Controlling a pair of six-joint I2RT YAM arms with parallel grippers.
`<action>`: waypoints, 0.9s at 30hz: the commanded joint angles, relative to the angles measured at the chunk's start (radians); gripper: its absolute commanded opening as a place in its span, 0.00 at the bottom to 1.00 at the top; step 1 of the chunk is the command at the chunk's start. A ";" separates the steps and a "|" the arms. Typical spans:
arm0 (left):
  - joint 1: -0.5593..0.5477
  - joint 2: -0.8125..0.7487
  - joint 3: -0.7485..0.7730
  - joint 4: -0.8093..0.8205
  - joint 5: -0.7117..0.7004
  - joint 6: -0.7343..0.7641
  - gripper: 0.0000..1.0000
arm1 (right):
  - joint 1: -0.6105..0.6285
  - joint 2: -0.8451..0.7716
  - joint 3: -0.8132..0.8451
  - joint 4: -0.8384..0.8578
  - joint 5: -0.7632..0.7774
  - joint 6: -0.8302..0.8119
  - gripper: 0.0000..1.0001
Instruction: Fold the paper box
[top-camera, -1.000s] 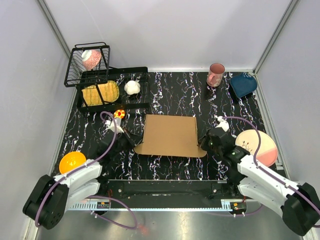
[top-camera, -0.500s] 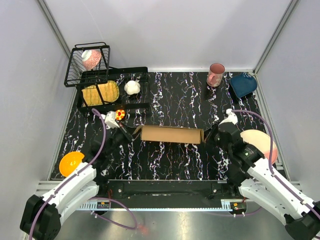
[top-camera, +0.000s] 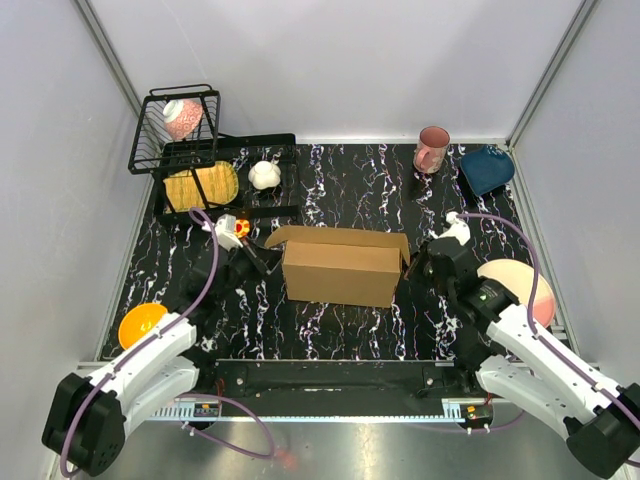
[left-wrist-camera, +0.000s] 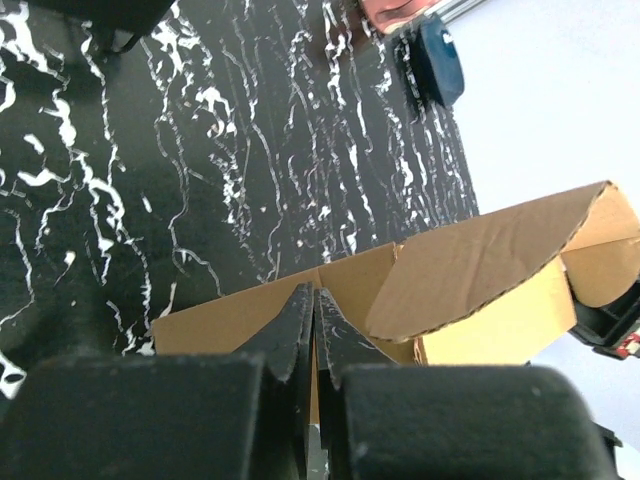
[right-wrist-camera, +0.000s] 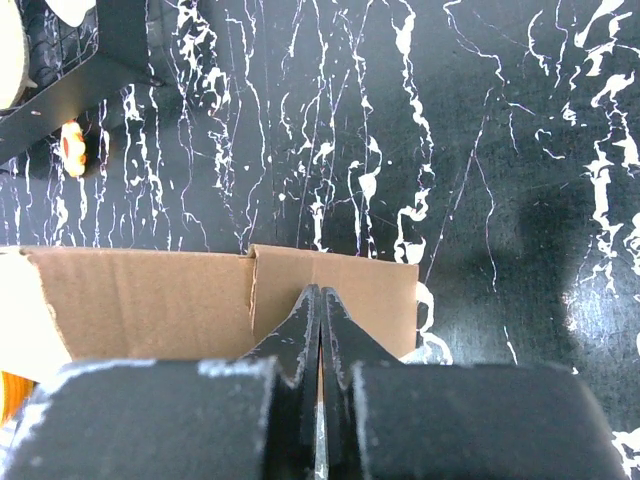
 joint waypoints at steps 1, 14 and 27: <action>-0.022 -0.030 -0.028 0.047 0.064 0.009 0.03 | 0.013 -0.023 -0.022 0.067 -0.036 -0.003 0.00; -0.021 -0.225 0.052 -0.319 -0.161 0.116 0.26 | 0.015 -0.092 0.085 -0.181 0.108 -0.081 0.16; -0.019 -0.332 0.253 -0.769 -0.548 0.133 0.73 | 0.015 -0.169 0.380 -0.365 0.256 -0.239 0.58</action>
